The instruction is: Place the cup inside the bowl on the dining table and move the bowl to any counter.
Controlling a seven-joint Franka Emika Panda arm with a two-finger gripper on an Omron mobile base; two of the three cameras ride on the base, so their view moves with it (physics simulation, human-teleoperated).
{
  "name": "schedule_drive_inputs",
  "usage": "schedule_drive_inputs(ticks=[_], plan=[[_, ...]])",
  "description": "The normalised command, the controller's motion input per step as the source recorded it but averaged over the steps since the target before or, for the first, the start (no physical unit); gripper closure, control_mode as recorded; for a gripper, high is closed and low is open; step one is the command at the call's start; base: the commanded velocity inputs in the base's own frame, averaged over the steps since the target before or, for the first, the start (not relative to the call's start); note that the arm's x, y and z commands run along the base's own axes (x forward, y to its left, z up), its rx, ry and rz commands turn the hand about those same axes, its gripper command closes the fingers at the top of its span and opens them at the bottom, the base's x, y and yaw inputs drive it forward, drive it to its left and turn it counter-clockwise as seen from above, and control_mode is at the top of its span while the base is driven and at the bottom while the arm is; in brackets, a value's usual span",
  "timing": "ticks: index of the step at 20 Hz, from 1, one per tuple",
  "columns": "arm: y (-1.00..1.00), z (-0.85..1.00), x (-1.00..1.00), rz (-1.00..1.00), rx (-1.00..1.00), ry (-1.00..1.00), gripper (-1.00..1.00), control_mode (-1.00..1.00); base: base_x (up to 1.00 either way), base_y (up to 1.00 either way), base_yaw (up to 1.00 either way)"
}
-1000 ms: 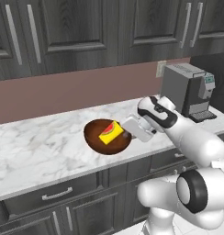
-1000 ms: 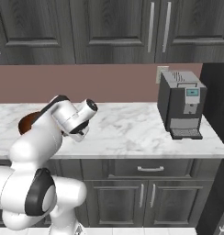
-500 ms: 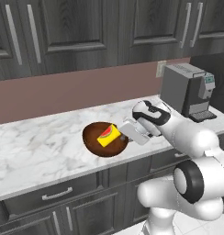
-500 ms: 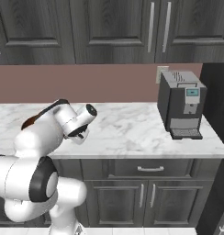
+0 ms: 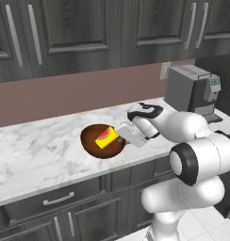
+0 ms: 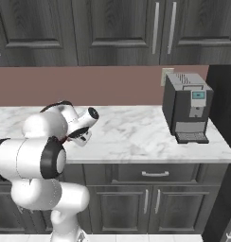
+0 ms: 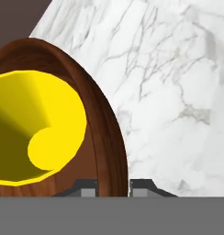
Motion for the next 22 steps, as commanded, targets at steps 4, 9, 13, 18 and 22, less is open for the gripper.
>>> schedule_drive_inputs(ticks=[4,9,13,18,22], plan=[[0.26,0.00,0.16,-0.03,0.00,0.00,1.00,-1.00,0.00,0.00,0.00],[0.25,0.00,0.25,-0.03,0.00,0.00,1.00,-1.00,0.00,0.00,0.00],[0.25,0.00,0.28,-0.04,0.00,0.00,1.00,-1.00,0.00,0.00,0.00],[0.17,0.00,0.15,-0.07,-0.02,0.04,1.00,-1.00,0.00,0.00,0.00],[0.14,0.00,0.07,-0.07,-0.03,0.09,1.00,-1.00,0.00,0.00,0.00]])
